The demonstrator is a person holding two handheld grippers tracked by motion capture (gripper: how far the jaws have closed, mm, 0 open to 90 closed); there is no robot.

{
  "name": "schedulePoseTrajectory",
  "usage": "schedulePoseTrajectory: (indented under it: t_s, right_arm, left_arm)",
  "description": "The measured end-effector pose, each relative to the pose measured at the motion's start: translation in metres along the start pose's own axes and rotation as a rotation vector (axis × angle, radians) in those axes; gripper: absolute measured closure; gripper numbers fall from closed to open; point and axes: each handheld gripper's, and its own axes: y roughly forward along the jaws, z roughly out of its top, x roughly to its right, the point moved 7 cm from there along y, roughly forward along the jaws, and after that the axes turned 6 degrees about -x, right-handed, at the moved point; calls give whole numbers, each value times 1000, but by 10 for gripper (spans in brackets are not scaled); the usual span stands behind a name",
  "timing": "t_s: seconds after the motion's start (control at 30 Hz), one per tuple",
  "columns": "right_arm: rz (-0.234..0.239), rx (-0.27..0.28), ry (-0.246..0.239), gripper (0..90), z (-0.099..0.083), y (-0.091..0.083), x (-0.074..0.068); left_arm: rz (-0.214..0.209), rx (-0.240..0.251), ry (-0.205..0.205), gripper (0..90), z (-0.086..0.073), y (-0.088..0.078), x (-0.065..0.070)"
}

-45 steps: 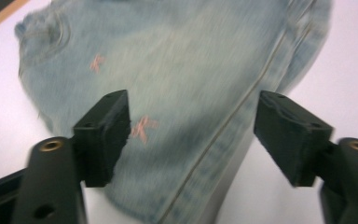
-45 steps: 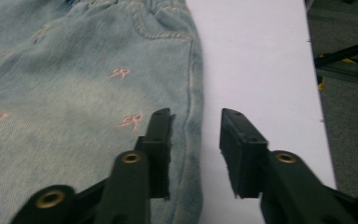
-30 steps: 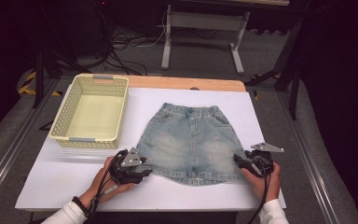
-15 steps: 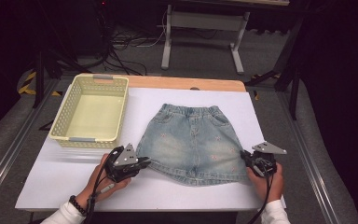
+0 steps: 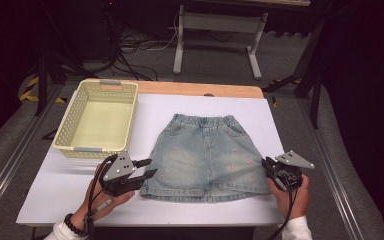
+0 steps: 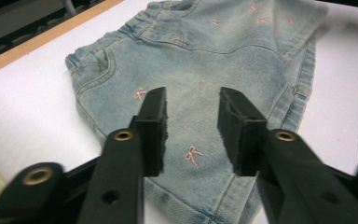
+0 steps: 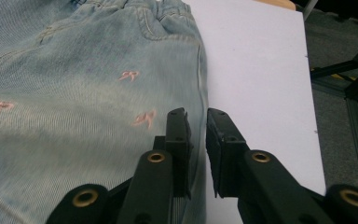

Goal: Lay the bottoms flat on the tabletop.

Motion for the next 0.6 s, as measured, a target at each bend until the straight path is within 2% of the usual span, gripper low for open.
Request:
schedulePoseTrajectory:
  t_s: [0.07, 0.13, 0.27, 0.3, 0.37, 0.43, 0.5, 0.6]
  right_arm:
    - [-5, 2, 8, 717, 0, 0, 1]
    - [-2, 3, 11, 666, 0, 2, 0]
    - [23, -23, 18, 537, -5, 12, -2]
    - [25, -34, 15, 519, -6, 15, -3]
    - [30, -59, 15, 499, -10, 22, -4]
    - [48, -74, 37, 481, -14, 29, -2]
    - [65, -93, 65, 446, -18, 35, 0]
    - [79, -136, 84, 411, -25, 43, 4]
  left_arm:
    - [12, -21, -18, 520, -6, 6, 1]
    - [-2, -50, -27, 444, -14, 16, 4]
    - [-12, -136, -6, 304, -33, 36, 11]
    - [5, -176, 24, 298, -39, 43, 14]
    - [1, -208, 34, 285, -46, 49, 17]
    - [-7, -224, 19, 295, -50, 53, 16]
    - [7, -241, 18, 310, -54, 56, 11]
    - [-26, -236, -13, 331, -58, 58, 6]
